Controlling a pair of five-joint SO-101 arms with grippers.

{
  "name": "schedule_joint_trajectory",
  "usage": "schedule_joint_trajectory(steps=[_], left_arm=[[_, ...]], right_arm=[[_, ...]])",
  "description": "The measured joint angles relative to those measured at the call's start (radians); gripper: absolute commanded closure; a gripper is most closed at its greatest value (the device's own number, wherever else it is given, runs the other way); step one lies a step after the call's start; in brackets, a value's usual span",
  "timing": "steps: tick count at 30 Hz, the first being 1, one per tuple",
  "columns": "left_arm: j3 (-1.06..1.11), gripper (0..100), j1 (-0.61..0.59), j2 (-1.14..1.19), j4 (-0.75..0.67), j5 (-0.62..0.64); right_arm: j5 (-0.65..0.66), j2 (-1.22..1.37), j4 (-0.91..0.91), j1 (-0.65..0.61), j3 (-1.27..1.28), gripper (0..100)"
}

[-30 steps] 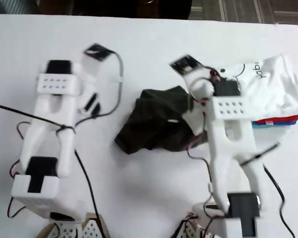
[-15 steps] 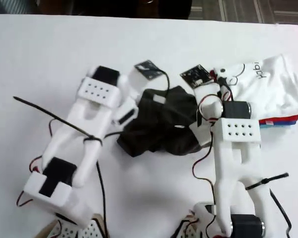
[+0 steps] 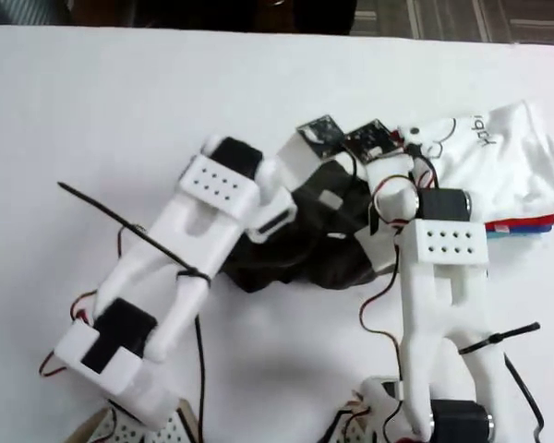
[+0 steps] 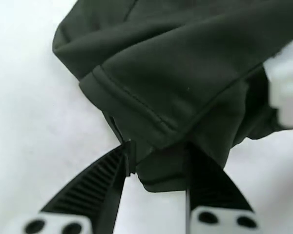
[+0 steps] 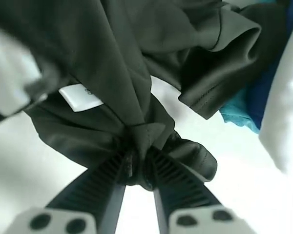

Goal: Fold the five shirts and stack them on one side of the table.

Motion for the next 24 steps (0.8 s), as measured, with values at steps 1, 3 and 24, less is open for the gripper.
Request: schedule_joint_trajectory(steps=[1,3,24], left_arm=[[0.012,82,0.0,0.0,-0.011,-0.003],[0.038,82,0.0,0.0,-0.037,-0.003],[0.063,82,0.002,0.011,-0.129,0.221]], right_arm=[[0.0,0.0,0.0,-0.002,0.0,97.8],[0.0,0.0,0.0,-0.003,0.0,97.8],[0.0,0.0,0.0,-0.003,0.0,97.8]])
